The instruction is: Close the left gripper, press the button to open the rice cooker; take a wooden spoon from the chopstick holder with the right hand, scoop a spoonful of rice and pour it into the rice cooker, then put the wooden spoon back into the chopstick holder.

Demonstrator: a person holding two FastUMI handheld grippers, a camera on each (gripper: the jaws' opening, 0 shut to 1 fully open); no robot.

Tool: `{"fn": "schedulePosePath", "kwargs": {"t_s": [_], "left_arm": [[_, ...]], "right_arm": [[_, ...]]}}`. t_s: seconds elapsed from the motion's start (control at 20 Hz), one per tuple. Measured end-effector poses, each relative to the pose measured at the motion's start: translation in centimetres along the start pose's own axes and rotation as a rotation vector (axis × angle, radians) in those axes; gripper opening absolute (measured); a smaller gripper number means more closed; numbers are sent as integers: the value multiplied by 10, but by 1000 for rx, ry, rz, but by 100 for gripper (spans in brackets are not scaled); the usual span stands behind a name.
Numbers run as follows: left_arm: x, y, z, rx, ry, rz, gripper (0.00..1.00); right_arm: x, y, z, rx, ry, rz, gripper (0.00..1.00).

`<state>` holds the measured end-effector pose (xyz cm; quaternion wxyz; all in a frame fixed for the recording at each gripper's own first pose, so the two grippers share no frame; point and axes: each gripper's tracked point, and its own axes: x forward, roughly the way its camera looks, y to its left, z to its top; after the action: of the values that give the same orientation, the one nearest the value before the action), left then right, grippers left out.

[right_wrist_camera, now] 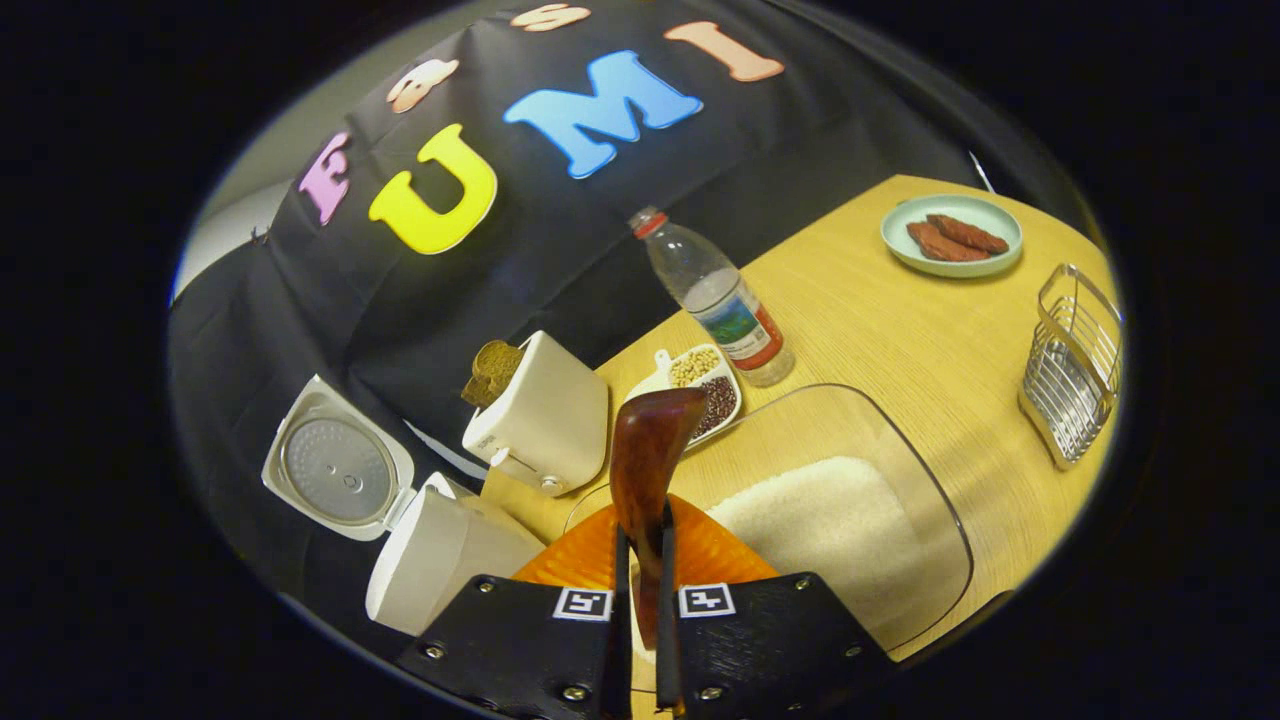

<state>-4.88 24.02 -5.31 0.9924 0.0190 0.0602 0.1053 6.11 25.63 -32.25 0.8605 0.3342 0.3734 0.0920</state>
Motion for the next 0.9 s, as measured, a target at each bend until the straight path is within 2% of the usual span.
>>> {"fn": "schedulePosePath", "kwargs": {"t_s": [0.1, 0.2, 0.25, 0.3, 0.35, 0.5, 0.55, 0.6, 0.65, 0.9], "left_arm": [[-3, -3, 1, -2, -1, 3, 100], [-7, -7, 3, 6, -6, 2, 95], [-9, -8, 5, 10, -9, 2, 99], [-9, -11, 5, 10, -10, 1, 99], [-11, -13, 6, 8, -11, -2, 94], [-13, -17, 6, 13, -13, -6, 94], [-13, -17, 7, 13, -16, -7, 94], [-14, -16, 8, 11, -14, -7, 99], [-15, -14, 7, 7, -15, -7, 94], [-17, -2, 4, -4, -10, 8, 94]], "right_arm": [[-5, -6, 4, 51, 2, -1, 10], [-10, -8, 10, 78, -1, 7, 10], [-13, -8, 14, 89, -6, 11, 10], [-15, -9, 21, 101, -9, 14, 10], [-19, -9, 26, 113, -18, 18, 10], [-27, -6, 48, 158, -49, 36, 10], [-29, -4, 54, 170, -57, 44, 10], [-32, -1, 60, 187, -60, 52, 10], [-34, 3, 65, 206, -64, 63, 10], [-44, 33, 81, 264, -65, 121, 10]]}}
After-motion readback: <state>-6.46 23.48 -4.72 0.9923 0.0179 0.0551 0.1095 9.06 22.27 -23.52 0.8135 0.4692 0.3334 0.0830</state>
